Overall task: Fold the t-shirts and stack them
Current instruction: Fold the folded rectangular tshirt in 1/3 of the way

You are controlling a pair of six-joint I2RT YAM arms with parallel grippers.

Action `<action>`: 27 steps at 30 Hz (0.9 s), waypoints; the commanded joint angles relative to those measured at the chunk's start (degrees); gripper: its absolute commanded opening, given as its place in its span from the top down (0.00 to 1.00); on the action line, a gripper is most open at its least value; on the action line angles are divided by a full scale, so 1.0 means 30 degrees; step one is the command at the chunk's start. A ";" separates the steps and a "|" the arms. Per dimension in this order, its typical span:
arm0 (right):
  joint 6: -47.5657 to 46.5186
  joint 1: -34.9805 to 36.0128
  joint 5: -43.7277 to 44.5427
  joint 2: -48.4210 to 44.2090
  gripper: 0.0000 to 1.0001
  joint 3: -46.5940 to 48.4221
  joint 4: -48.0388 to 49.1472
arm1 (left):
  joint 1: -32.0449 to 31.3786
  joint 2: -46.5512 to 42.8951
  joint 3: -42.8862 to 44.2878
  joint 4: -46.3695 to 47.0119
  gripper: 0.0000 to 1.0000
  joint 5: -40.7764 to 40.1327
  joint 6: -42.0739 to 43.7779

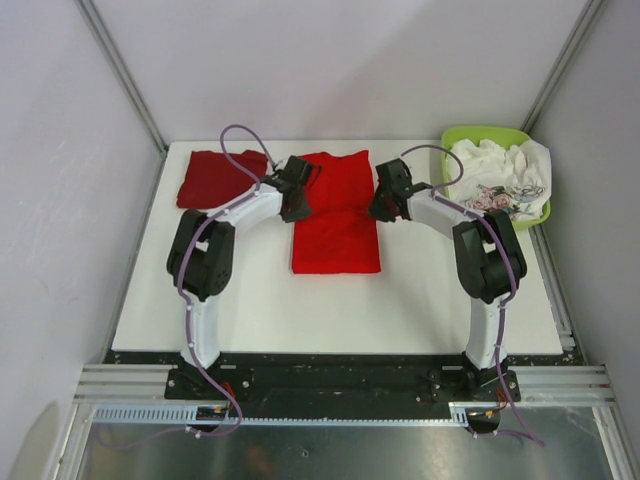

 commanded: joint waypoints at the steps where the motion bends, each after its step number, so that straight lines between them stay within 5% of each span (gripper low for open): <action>1: -0.0457 -0.0337 0.0410 -0.0634 0.72 0.0940 -0.0162 | 0.0424 -0.0637 0.1344 0.0980 0.66 0.0503 0.1219; 4: -0.0575 -0.0466 0.0733 -0.1276 0.55 0.1013 -0.0589 | 0.0724 -0.1547 0.1302 0.1038 0.40 0.0892 0.1741; 8: -0.0630 -0.0315 0.0782 -0.2052 0.52 0.1019 -0.1016 | 0.0773 -0.3080 0.0152 0.1099 0.32 0.1181 0.1983; 17: -0.1341 0.2029 0.0753 -0.1555 0.87 0.0804 -0.0992 | 0.0379 -0.3903 -0.2692 0.1497 0.86 0.3819 0.1225; 27: -0.1787 0.2202 -0.0479 0.1210 0.93 0.2396 -0.0048 | 0.0221 -0.0585 -0.0587 0.1987 0.99 0.6004 0.1309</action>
